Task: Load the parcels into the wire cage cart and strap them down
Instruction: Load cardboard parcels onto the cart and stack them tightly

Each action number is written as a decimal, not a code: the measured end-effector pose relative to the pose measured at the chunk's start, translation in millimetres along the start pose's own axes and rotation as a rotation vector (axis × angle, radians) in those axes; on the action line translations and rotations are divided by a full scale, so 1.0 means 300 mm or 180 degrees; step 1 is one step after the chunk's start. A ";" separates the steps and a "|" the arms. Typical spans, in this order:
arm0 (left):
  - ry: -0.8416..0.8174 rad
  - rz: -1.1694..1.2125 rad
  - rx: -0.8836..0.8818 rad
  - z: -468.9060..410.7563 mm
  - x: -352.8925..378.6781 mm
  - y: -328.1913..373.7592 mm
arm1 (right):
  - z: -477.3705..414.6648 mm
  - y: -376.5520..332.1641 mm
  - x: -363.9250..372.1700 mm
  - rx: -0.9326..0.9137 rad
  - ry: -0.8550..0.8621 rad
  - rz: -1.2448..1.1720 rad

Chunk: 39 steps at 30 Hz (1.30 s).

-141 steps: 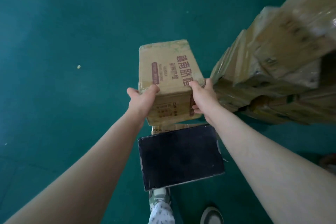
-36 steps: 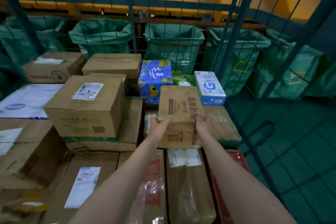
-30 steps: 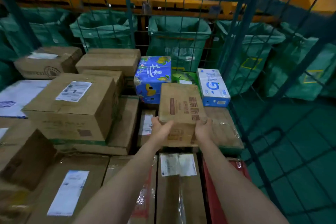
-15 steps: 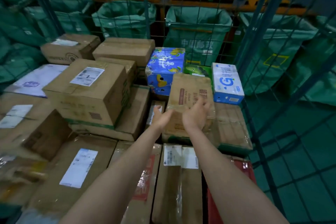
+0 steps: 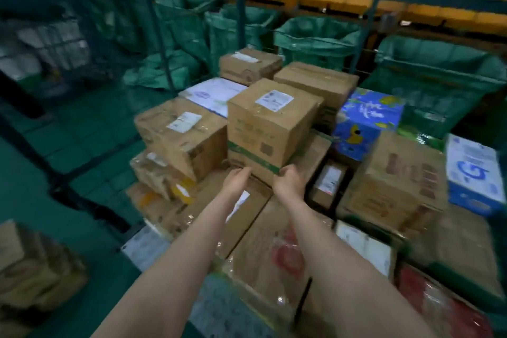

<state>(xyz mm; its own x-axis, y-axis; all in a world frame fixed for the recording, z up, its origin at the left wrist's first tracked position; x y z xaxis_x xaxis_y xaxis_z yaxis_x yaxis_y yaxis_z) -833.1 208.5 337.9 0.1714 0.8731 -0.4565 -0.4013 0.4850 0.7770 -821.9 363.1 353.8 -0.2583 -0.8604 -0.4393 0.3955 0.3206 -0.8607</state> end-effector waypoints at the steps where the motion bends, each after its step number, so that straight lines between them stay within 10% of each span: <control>1: 0.0074 0.0051 -0.0016 0.005 -0.061 -0.042 | 0.032 -0.028 0.062 -0.0051 -0.0112 0.0038; 19: 0.1514 0.0938 -0.1211 0.491 -1.169 -1.096 | 0.933 -0.250 1.326 -0.0513 -0.2026 0.0542; 39: 0.2309 0.1353 -0.2094 0.499 -1.851 -1.724 | 1.163 -0.382 2.282 -0.0499 -0.3010 0.1027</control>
<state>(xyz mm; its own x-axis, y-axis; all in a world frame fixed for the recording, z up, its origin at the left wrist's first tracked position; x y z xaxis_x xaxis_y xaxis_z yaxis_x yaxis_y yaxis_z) -585.9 -519.8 254.4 -0.5866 0.6206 -0.5204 -0.7460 -0.1639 0.6454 -736.7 -401.0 241.6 0.6718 -0.6626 -0.3312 0.1854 0.5833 -0.7908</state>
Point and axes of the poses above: each hand's wrist, its own z-axis away from the middle knuckle, its own x-axis out of the palm, y = z × x, the point moved 8 cm from there along -z, towards the middle knuckle, and after that the axes turned 14 degrees about -z, right-handed, at the moved point
